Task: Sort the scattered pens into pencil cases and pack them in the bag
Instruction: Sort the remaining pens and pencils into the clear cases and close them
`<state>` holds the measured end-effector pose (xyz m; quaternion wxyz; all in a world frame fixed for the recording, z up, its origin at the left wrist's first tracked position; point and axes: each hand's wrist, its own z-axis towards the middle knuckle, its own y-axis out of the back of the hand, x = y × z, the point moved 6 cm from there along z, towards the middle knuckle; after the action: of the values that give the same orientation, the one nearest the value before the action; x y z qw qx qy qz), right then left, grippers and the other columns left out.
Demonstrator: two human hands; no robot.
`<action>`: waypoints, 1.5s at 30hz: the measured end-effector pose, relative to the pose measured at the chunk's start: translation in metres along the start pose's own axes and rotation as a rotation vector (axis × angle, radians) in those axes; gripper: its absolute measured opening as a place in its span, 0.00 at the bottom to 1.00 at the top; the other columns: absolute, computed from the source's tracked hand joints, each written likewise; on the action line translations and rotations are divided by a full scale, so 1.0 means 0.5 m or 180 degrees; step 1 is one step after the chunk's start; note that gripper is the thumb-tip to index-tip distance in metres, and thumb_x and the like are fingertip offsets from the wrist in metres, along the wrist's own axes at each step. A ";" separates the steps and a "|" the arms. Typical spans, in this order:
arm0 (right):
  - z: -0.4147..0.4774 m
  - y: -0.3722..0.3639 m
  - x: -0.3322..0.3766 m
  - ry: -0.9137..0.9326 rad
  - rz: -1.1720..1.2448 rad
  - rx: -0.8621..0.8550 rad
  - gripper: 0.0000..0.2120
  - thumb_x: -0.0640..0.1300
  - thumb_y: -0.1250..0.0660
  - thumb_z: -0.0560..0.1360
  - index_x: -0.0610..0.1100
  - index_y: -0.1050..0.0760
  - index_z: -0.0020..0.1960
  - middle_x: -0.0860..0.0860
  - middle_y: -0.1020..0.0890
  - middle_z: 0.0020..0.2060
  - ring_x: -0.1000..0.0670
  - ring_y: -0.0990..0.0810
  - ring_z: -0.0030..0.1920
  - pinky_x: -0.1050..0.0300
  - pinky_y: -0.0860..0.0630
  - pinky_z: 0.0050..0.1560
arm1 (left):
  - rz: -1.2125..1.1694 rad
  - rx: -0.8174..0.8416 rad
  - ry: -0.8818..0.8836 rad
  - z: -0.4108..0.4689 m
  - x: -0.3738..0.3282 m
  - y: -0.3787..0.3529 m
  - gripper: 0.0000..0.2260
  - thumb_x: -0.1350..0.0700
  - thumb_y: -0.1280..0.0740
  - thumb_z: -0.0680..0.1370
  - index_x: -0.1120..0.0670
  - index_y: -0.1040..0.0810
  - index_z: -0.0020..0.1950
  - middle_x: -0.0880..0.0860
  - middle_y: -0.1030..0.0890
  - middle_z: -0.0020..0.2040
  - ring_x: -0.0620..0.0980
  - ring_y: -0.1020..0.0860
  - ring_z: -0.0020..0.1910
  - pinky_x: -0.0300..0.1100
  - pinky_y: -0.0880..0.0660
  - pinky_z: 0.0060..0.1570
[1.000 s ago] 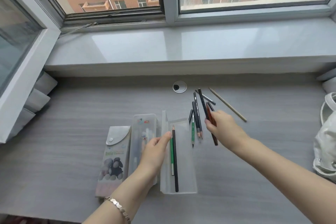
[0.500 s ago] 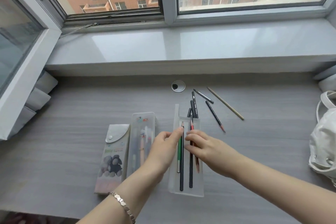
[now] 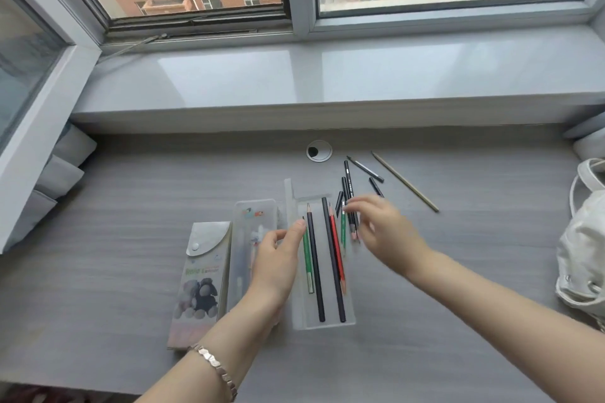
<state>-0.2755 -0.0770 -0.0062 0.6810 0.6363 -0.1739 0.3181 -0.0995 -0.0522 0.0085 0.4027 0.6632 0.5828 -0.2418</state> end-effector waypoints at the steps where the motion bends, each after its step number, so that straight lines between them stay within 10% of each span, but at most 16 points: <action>1: 0.027 0.003 -0.020 -0.0097 -0.0255 -0.0022 0.15 0.25 0.38 0.68 0.36 0.20 0.50 0.40 0.19 0.49 0.39 0.21 0.52 0.48 0.24 0.54 | 0.0024 -0.0009 0.0002 0.002 -0.002 0.002 0.16 0.45 0.37 0.77 0.55 0.27 0.58 0.49 0.24 0.55 0.46 0.29 0.55 0.40 0.37 0.54; 7: 0.089 -0.077 -0.060 0.0770 -0.2223 0.1852 0.17 0.28 0.41 0.72 0.39 0.27 0.58 0.43 0.28 0.58 0.42 0.29 0.56 0.51 0.30 0.50 | -0.0152 0.0026 0.0032 0.008 -0.006 0.010 0.19 0.48 0.39 0.78 0.56 0.32 0.66 0.47 0.33 0.55 0.42 0.36 0.56 0.38 0.41 0.54; 14: 0.087 -0.099 -0.069 0.1566 -0.2997 0.2677 0.10 0.29 0.44 0.73 0.37 0.29 0.51 0.41 0.31 0.56 0.42 0.30 0.51 0.53 0.32 0.37 | -0.0165 0.0051 0.0087 0.019 -0.005 0.019 0.07 0.49 0.39 0.79 0.51 0.31 0.52 0.41 0.30 0.44 0.41 0.35 0.53 0.37 0.41 0.53; 22: 0.060 -0.055 -0.045 0.2728 -0.2064 0.1050 0.13 0.39 0.25 0.60 0.44 0.30 0.37 0.49 0.23 0.33 0.50 0.26 0.30 0.61 0.27 0.30 | -0.0158 0.0054 0.0168 0.021 -0.005 0.018 0.06 0.49 0.41 0.79 0.51 0.33 0.50 0.43 0.35 0.50 0.40 0.39 0.55 0.36 0.43 0.53; 28: 0.083 0.130 0.038 0.0502 0.0705 -0.0945 0.13 0.49 0.45 0.78 0.46 0.35 0.37 0.57 0.32 0.28 0.56 0.33 0.28 0.63 0.36 0.28 | -0.0040 0.0082 0.0238 0.029 0.010 0.011 0.09 0.47 0.40 0.78 0.50 0.31 0.53 0.45 0.31 0.54 0.41 0.35 0.55 0.38 0.41 0.54; 36: 0.002 -0.037 0.080 -0.1608 0.1197 0.1644 0.10 0.47 0.37 0.76 0.45 0.33 0.39 0.53 0.26 0.17 0.57 0.26 0.19 0.65 0.28 0.24 | -0.0159 0.0211 0.0148 0.009 -0.004 -0.027 0.06 0.49 0.38 0.78 0.51 0.26 0.46 0.45 0.25 0.45 0.36 0.29 0.42 0.31 0.34 0.40; 45: 0.028 -0.055 0.077 -0.1283 0.0923 0.1030 0.18 0.45 0.29 0.71 0.42 0.28 0.58 0.49 0.23 0.32 0.54 0.23 0.26 0.60 0.25 0.32 | -0.0168 -0.0017 0.0106 0.019 0.010 0.005 0.09 0.48 0.38 0.78 0.52 0.28 0.52 0.41 0.28 0.43 0.33 0.32 0.42 0.36 0.35 0.44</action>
<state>-0.2270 -0.0822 -0.0005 0.4698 0.7555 -0.3417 0.3029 -0.0945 -0.0570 -0.0003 0.3881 0.6504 0.6074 -0.2397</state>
